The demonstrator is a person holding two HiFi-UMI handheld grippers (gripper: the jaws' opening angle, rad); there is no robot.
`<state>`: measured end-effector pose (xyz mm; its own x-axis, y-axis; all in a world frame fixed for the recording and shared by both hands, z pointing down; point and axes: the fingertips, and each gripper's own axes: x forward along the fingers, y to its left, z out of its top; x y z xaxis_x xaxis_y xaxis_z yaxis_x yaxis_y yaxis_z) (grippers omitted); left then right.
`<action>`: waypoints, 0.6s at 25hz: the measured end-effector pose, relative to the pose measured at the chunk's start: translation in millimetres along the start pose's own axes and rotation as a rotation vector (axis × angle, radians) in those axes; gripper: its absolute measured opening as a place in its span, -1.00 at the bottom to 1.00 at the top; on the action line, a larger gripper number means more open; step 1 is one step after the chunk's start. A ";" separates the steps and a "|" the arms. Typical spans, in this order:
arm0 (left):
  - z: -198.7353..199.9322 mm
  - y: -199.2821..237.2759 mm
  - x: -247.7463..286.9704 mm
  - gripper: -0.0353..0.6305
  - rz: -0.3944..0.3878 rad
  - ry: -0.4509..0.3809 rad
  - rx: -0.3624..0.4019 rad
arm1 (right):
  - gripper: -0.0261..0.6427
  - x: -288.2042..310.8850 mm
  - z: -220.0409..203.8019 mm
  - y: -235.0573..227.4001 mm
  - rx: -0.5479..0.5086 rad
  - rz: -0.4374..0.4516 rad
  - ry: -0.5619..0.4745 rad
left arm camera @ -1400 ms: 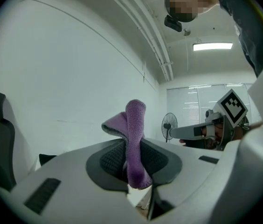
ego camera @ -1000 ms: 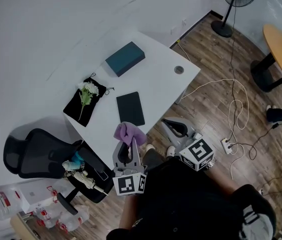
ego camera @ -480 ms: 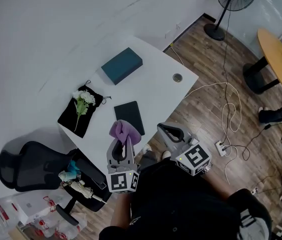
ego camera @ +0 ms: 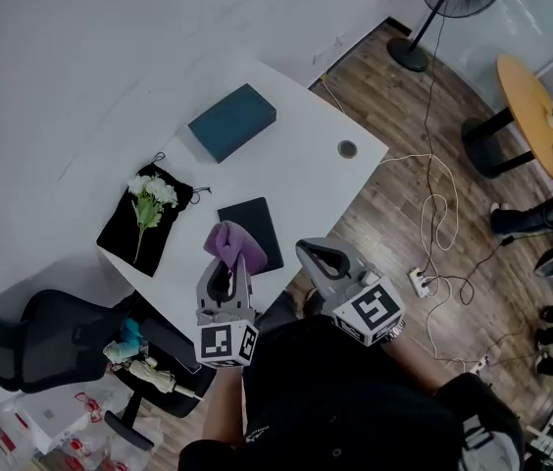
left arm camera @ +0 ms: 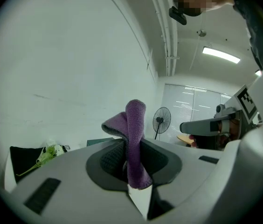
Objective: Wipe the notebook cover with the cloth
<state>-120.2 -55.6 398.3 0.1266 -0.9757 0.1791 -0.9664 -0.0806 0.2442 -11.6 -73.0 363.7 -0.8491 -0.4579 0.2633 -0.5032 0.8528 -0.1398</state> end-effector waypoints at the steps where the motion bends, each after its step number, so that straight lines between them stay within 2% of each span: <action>1: -3.2 4.6 3.3 -0.67 -0.008 0.010 -0.007 | -0.91 4.1 -0.1 0.0 0.002 -0.002 0.001; 15: -52.9 40.3 59.1 -0.67 -0.047 0.142 -0.083 | -0.91 37.5 -26.8 -20.0 0.061 -0.023 0.068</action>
<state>-139.8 -105.7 469.2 0.2075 -0.9322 0.2967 -0.9376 -0.1030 0.3321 -29.1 -100.4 402.0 -0.8251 -0.4577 0.3313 -0.5334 0.8243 -0.1898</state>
